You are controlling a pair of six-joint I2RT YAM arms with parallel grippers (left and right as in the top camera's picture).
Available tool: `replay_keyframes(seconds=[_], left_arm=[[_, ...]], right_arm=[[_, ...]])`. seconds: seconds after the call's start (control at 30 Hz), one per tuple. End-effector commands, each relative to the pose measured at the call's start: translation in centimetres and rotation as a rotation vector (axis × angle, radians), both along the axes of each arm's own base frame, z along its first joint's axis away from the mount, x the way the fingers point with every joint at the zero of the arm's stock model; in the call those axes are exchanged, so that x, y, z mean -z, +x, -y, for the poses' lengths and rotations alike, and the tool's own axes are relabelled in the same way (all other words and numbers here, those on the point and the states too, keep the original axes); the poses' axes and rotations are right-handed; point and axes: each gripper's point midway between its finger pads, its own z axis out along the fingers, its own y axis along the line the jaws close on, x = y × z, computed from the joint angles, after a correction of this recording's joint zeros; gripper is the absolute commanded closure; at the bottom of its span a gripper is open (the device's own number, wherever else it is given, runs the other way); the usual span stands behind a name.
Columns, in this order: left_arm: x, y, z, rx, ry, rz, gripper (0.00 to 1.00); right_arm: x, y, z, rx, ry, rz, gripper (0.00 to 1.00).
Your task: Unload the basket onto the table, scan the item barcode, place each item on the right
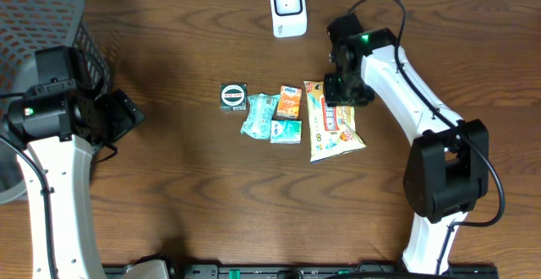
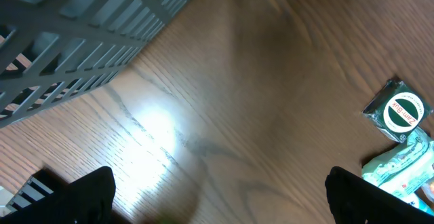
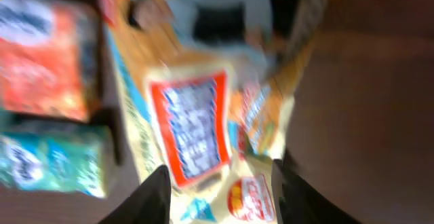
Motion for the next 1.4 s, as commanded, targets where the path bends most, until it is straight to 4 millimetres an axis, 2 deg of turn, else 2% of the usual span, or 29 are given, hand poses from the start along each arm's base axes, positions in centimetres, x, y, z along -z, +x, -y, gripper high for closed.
replay_keyframes(seconds=[0.0,0.17,0.3,0.4,0.5,0.57,0.63,0.8,0.87,0.93,1.07,1.2,1.37], left_arm=[[0.0,-0.3,-0.3,-0.014,0.013,-0.006,0.03],[0.0,-0.3,-0.3,-0.014,0.013,-0.006,0.03],[0.0,-0.3,-0.3,-0.014,0.013,-0.006,0.03],[0.0,-0.3,-0.3,-0.014,0.013,-0.006,0.02],[0.0,-0.3,-0.3,-0.014,0.013,-0.006,0.02],[0.0,-0.3,-0.3,-0.014,0.013,-0.006,0.02],[0.0,-0.3,-0.3,-0.014,0.013,-0.006,0.03],[0.0,-0.3,-0.3,-0.014,0.013,-0.006,0.02],[0.0,-0.3,-0.3,-0.014,0.013,-0.006,0.02],[0.0,-0.3,-0.3,-0.014,0.013,-0.006,0.02],[0.0,-0.3,-0.3,-0.014,0.013,-0.006,0.02],[0.0,-0.3,-0.3,-0.014,0.013,-0.006,0.03],[0.0,-0.3,-0.3,-0.014,0.013,-0.006,0.02]], right_arm=[[0.4,1.0,0.1,-0.015,-0.029,0.045,0.61],[2.3,2.3,-0.3,-0.013,-0.010,0.113,0.73],[4.6,2.8,-0.5,-0.011,0.007,0.160,0.84],[6.3,2.9,-0.8,0.005,0.036,0.182,0.87],[6.9,3.1,-1.0,0.006,0.044,0.199,0.90],[6.5,3.8,-1.3,0.005,0.055,0.230,0.86],[5.2,4.7,-1.5,-0.010,0.058,0.252,0.85],[-1.0,6.1,-0.9,0.010,0.046,0.236,0.82],[-3.5,5.5,-0.4,0.015,0.034,0.197,0.83],[-4.8,4.1,0.0,0.014,0.016,0.144,0.82],[-4.7,0.1,0.3,-0.010,-0.031,-0.009,0.88],[-2.5,-2.8,0.3,-0.038,-0.072,-0.119,0.92],[2.7,-4.3,-0.7,-0.066,-0.061,-0.146,0.90]])
